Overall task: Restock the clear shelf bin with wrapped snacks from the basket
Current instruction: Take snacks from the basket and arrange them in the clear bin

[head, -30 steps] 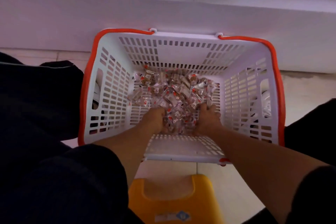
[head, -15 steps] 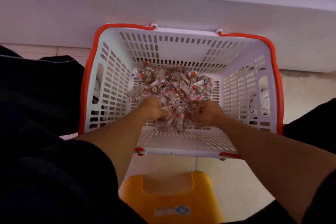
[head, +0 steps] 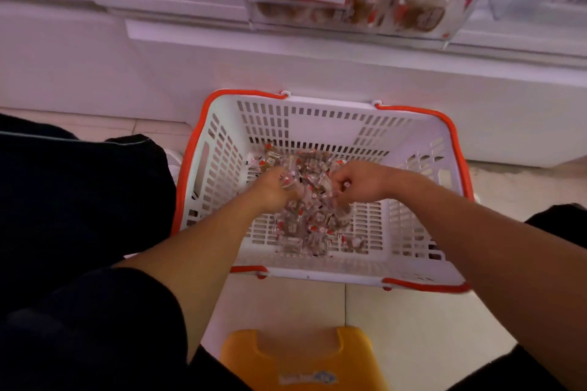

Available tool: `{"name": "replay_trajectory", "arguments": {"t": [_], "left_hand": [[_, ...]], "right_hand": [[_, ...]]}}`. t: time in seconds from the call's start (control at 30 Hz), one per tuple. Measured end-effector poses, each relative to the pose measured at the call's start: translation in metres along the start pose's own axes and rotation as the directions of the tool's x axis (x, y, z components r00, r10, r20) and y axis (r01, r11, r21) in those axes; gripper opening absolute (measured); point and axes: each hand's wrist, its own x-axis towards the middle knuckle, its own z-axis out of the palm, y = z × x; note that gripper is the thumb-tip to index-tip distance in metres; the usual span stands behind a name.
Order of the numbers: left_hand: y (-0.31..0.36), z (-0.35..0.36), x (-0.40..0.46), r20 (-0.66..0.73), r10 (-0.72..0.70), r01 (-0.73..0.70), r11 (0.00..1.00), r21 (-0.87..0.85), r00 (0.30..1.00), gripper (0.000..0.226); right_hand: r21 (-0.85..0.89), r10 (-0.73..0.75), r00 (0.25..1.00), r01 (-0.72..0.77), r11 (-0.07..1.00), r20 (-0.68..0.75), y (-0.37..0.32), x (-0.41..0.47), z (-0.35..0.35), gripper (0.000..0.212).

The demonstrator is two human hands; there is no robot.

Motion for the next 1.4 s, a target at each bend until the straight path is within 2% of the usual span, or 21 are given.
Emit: {"name": "replay_trajectory", "arguments": {"t": [0.07,0.13,0.2,0.33,0.47,0.57,0.67,0.73,0.8,0.9,1.0,1.07,1.13,1.2,1.27,1.33,1.4], "left_hand": [[0.027,-0.025,-0.006,0.083,0.022,-0.022,1.000,-0.005,0.996,0.021],[0.060,-0.059,-0.015,0.096,0.054,-0.055,0.998,0.014,0.994,0.027],[0.096,-0.094,-0.029,0.111,0.104,-0.104,0.995,-0.008,0.988,0.027],[0.155,-0.142,-0.069,0.145,0.182,-0.172,0.982,-0.083,0.973,0.018],[0.181,-0.149,-0.104,0.193,0.194,-0.124,0.937,-0.325,0.962,0.012],[0.192,-0.142,-0.114,0.238,0.177,-0.032,0.859,-0.512,0.955,0.020],[0.205,-0.131,-0.113,0.299,0.219,0.008,0.795,-0.606,0.929,0.016],[0.211,-0.124,-0.110,0.280,0.231,0.002,0.769,-0.639,0.932,0.019],[0.214,-0.121,-0.107,0.273,0.233,0.008,0.746,-0.665,0.934,0.026],[0.217,-0.120,-0.107,0.320,0.255,0.044,0.716,-0.697,0.913,0.026],[0.219,-0.119,-0.111,0.324,0.281,-0.001,0.757,-0.653,0.904,0.039],[0.219,-0.115,-0.111,0.256,0.273,-0.068,0.795,-0.603,0.927,0.053],[0.218,-0.114,-0.111,0.157,0.258,-0.124,0.808,-0.576,0.953,0.050],[0.217,-0.115,-0.110,0.058,0.240,-0.159,0.786,-0.597,0.969,0.035],[0.215,-0.117,-0.109,-0.023,0.213,-0.180,0.757,-0.628,0.977,0.031],[0.212,-0.117,-0.110,-0.071,0.200,-0.195,0.719,-0.667,0.977,0.031],[0.212,-0.114,-0.113,-0.090,0.207,-0.208,0.661,-0.721,0.974,0.032]], "right_hand": [[-0.038,-0.072,0.997,0.073,0.997,0.036,-0.019,-0.016,-0.030,0.014],[-0.029,-0.160,0.986,0.162,0.986,0.046,-0.042,-0.037,-0.061,0.014],[0.057,-0.243,0.969,0.240,0.969,0.046,-0.066,-0.065,-0.090,0.018],[0.228,-0.351,0.936,0.338,0.913,0.016,-0.099,-0.123,-0.135,0.007],[0.377,-0.428,0.903,0.410,0.831,-0.039,-0.108,-0.157,-0.154,0.032],[0.441,-0.446,0.894,0.416,0.795,-0.038,-0.114,-0.168,-0.164,0.027],[0.409,-0.401,0.912,0.399,0.821,-0.086,-0.111,-0.169,-0.170,0.016],[0.397,-0.336,0.934,0.355,0.846,-0.119,-0.103,-0.167,-0.173,0.019],[0.459,-0.285,0.952,0.304,0.835,-0.113,-0.096,-0.167,-0.175,0.024],[0.587,-0.291,0.955,0.264,0.766,-0.049,-0.092,-0.168,-0.178,0.014],[0.602,-0.317,0.948,0.265,0.754,-0.020,-0.091,-0.166,-0.177,0.014],[0.584,-0.314,0.949,0.237,0.777,0.032,-0.090,-0.164,-0.176,0.020],[0.554,-0.300,0.953,0.229,0.800,0.039,-0.090,-0.164,-0.176,0.016],[0.531,-0.256,0.960,0.275,0.802,-0.110,-0.090,-0.169,-0.179,0.010],[0.543,-0.172,0.938,0.318,0.777,-0.302,-0.089,-0.174,-0.183,0.020],[0.636,-0.079,0.905,0.354,0.686,-0.418,-0.088,-0.174,-0.181,0.037],[0.763,0.017,0.887,0.387,0.517,-0.462,-0.094,-0.168,-0.169,0.039]]}}
